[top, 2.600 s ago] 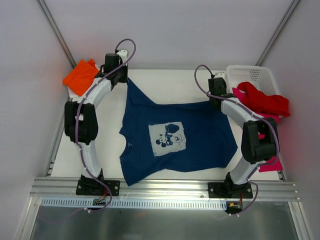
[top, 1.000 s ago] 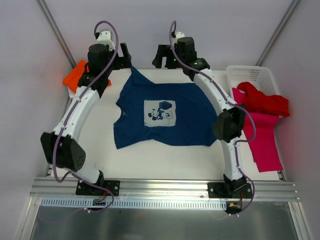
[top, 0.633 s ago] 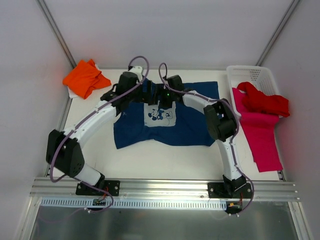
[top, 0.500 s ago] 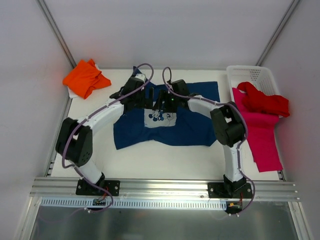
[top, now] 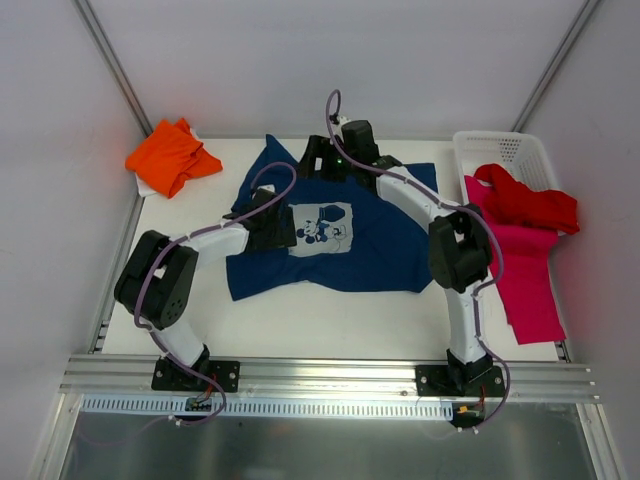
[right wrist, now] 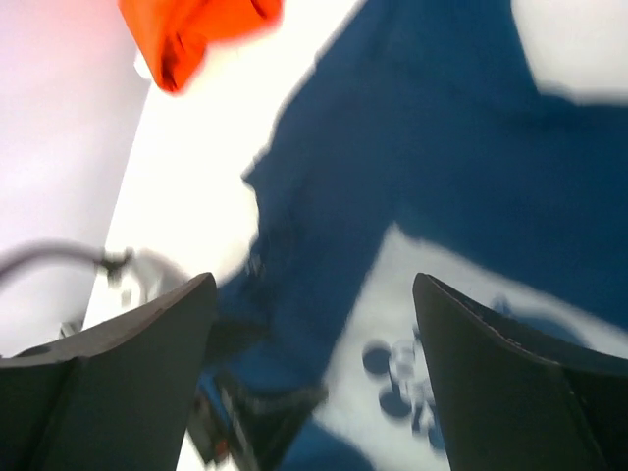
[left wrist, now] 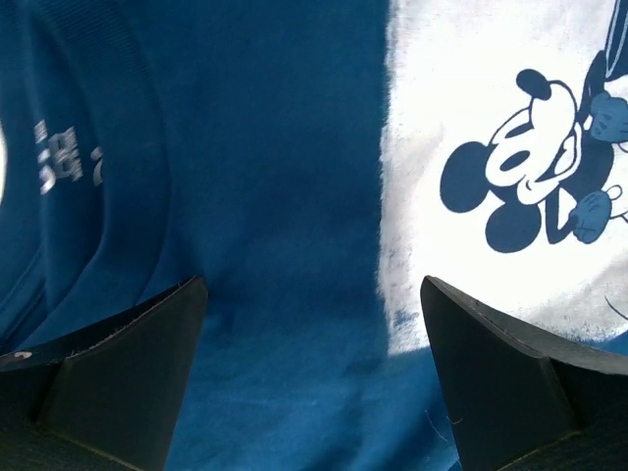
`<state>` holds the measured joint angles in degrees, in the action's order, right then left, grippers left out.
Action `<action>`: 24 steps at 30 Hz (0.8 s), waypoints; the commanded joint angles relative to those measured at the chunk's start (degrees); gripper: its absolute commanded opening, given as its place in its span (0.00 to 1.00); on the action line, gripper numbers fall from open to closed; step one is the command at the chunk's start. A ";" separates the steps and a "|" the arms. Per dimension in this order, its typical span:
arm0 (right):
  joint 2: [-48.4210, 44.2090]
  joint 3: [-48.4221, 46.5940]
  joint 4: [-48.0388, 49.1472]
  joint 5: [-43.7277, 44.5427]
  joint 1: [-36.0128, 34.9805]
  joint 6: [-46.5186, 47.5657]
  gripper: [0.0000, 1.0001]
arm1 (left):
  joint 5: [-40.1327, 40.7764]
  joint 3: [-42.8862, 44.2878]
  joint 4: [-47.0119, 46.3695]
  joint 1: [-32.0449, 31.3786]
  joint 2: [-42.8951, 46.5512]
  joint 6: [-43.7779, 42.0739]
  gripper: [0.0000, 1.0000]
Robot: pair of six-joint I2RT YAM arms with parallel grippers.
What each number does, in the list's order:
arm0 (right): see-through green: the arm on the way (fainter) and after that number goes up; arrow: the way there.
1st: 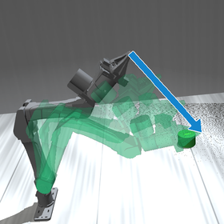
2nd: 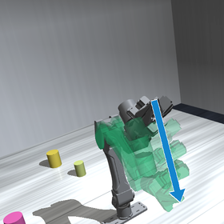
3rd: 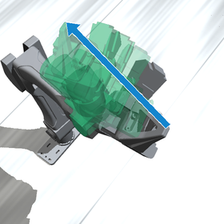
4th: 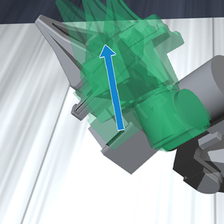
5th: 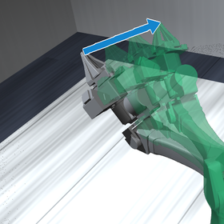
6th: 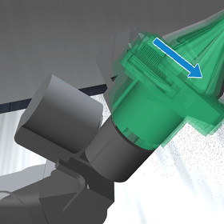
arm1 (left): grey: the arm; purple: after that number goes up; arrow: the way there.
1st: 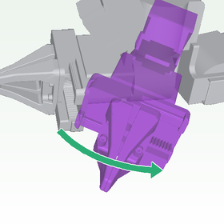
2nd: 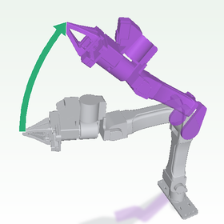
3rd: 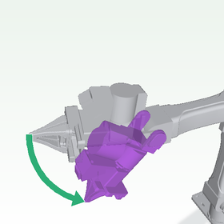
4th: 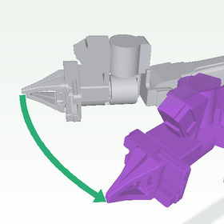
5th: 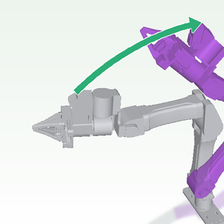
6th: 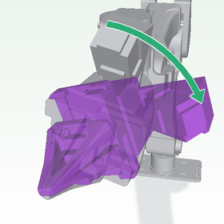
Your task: Fold and stack the t-shirts
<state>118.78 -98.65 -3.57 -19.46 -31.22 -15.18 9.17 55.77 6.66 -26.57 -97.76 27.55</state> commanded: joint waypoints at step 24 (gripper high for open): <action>37.31 -29.49 29.76 2.23 -0.33 -24.98 0.88 | 3.58 -11.47 -5.86 -0.50 9.86 6.81 0.89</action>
<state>155.33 -127.59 19.03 -20.08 -31.09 -37.82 12.12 45.69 -0.14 -26.63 -90.43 33.61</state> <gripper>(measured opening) 0.877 0.893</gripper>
